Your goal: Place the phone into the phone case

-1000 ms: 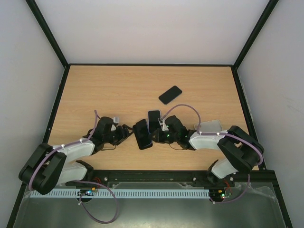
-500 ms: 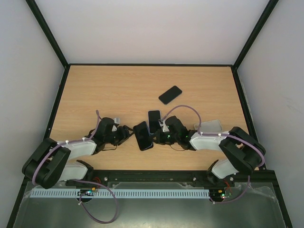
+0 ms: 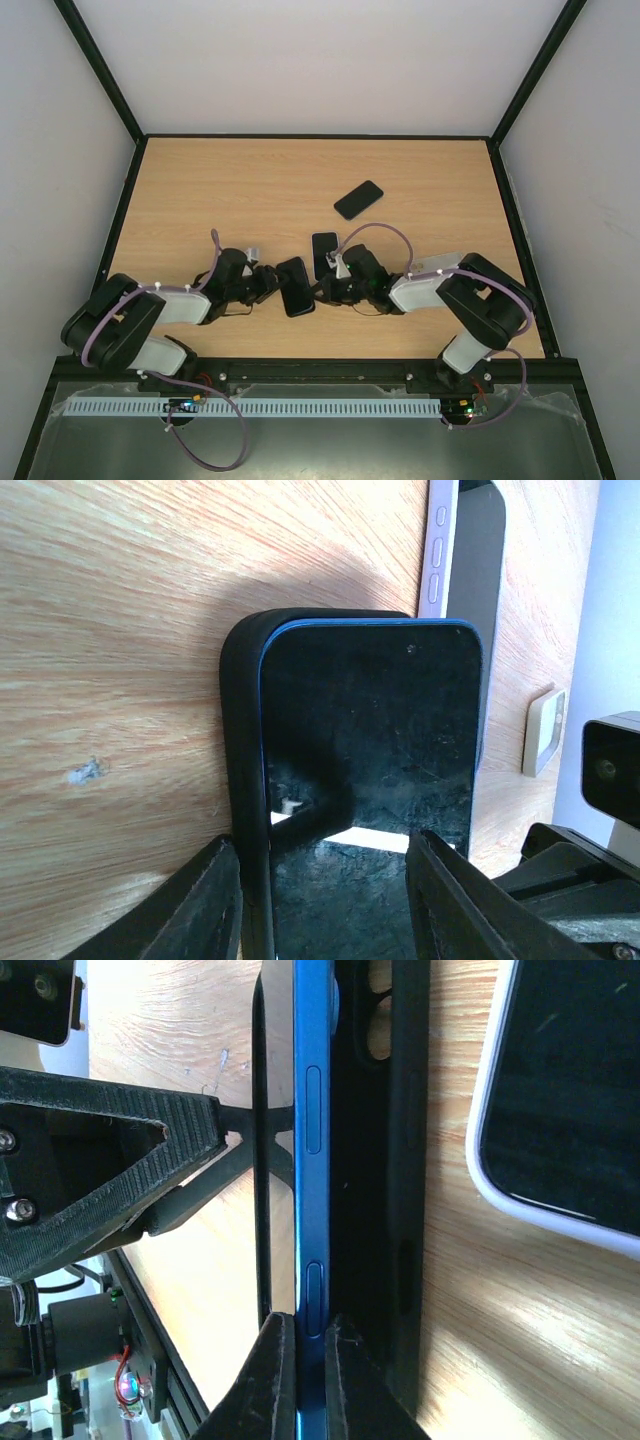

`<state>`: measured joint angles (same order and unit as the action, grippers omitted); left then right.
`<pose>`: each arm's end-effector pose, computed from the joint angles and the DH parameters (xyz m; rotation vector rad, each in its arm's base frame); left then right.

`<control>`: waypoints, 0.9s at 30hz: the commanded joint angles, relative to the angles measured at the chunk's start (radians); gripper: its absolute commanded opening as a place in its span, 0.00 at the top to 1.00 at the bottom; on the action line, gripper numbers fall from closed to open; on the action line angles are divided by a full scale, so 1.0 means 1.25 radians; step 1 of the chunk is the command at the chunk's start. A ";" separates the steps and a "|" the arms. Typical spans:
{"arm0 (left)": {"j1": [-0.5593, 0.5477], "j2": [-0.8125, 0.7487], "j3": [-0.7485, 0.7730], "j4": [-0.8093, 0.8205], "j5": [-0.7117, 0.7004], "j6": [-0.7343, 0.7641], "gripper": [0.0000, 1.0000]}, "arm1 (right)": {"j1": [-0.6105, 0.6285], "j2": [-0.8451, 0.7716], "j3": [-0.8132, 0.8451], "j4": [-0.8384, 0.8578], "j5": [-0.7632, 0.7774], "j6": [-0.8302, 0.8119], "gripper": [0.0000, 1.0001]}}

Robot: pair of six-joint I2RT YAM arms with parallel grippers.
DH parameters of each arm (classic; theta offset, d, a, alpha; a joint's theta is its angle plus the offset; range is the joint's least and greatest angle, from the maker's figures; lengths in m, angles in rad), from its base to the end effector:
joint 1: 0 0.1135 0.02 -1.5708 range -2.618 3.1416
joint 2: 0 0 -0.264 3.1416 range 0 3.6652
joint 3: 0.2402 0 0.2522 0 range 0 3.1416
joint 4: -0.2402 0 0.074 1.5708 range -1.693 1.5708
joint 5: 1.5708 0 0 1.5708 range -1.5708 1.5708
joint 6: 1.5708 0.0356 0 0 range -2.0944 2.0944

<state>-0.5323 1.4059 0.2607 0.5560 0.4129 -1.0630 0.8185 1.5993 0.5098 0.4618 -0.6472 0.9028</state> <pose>0.1832 -0.1245 0.1163 -0.3736 2.4087 -1.2809 0.1736 0.2169 0.1279 -0.3279 2.5636 1.5420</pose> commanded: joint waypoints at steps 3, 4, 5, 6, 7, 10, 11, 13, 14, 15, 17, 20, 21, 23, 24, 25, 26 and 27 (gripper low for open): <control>-0.015 0.024 -0.023 0.005 0.004 0.016 0.55 | 0.013 0.065 0.010 0.000 -0.042 -0.023 0.98; -0.016 0.024 -0.022 0.005 0.004 0.024 0.55 | 0.012 0.072 0.012 0.000 -0.047 -0.030 0.98; -0.015 0.025 -0.018 0.003 0.007 0.033 0.55 | 0.013 0.081 0.015 0.001 -0.056 -0.035 0.98; -0.015 0.026 -0.014 -0.002 0.009 0.044 0.55 | 0.012 0.091 0.020 0.001 -0.064 -0.040 0.98; -0.015 0.028 -0.008 -0.012 0.011 0.053 0.55 | 0.013 0.100 0.026 -0.003 -0.069 -0.043 0.98; -0.015 0.028 0.000 -0.027 0.012 0.066 0.57 | 0.012 0.116 0.034 -0.008 -0.066 -0.046 0.98; -0.016 0.027 0.000 -0.033 0.010 0.065 0.58 | 0.012 0.116 0.035 -0.011 -0.062 -0.046 0.98; -0.015 0.025 0.003 -0.060 -0.001 0.068 0.61 | 0.011 0.106 0.034 -0.018 -0.042 -0.043 0.97; -0.015 0.025 0.006 -0.076 -0.005 0.069 0.62 | 0.011 0.093 0.034 -0.026 -0.031 -0.041 0.94; -0.015 0.026 0.009 -0.087 -0.006 0.072 0.63 | 0.011 0.085 0.034 -0.034 -0.018 -0.039 0.92; -0.015 0.024 0.013 -0.102 -0.007 0.076 0.65 | 0.011 0.054 0.032 -0.056 0.008 -0.035 0.85; -0.016 0.011 0.014 -0.118 -0.010 0.076 0.66 | 0.011 0.008 0.023 -0.084 0.042 -0.025 0.75; -0.015 0.005 0.011 -0.122 -0.012 0.074 0.66 | 0.011 -0.007 0.018 -0.093 0.049 -0.022 0.73; -0.015 -0.008 0.008 -0.124 -0.016 0.071 0.66 | 0.012 -0.035 0.014 -0.108 0.063 -0.018 0.70; -0.016 -0.015 0.006 -0.128 -0.019 0.070 0.66 | 0.011 -0.047 0.013 -0.117 0.071 -0.017 0.68; -0.016 -0.022 0.006 -0.134 -0.023 0.069 0.66 | 0.012 -0.059 0.012 -0.122 0.078 -0.015 0.66; -0.015 -0.029 0.006 -0.142 -0.028 0.068 0.66 | 0.012 -0.071 0.010 -0.128 0.086 -0.011 0.62; -0.015 -0.036 0.005 -0.146 -0.032 0.068 0.66 | 0.012 -0.081 0.007 -0.128 0.094 -0.006 0.60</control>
<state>-0.5461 1.3876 0.2787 0.4698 0.3920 -0.9874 0.8299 1.5623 0.5316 0.3573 -0.5991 0.8848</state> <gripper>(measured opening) 0.344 0.363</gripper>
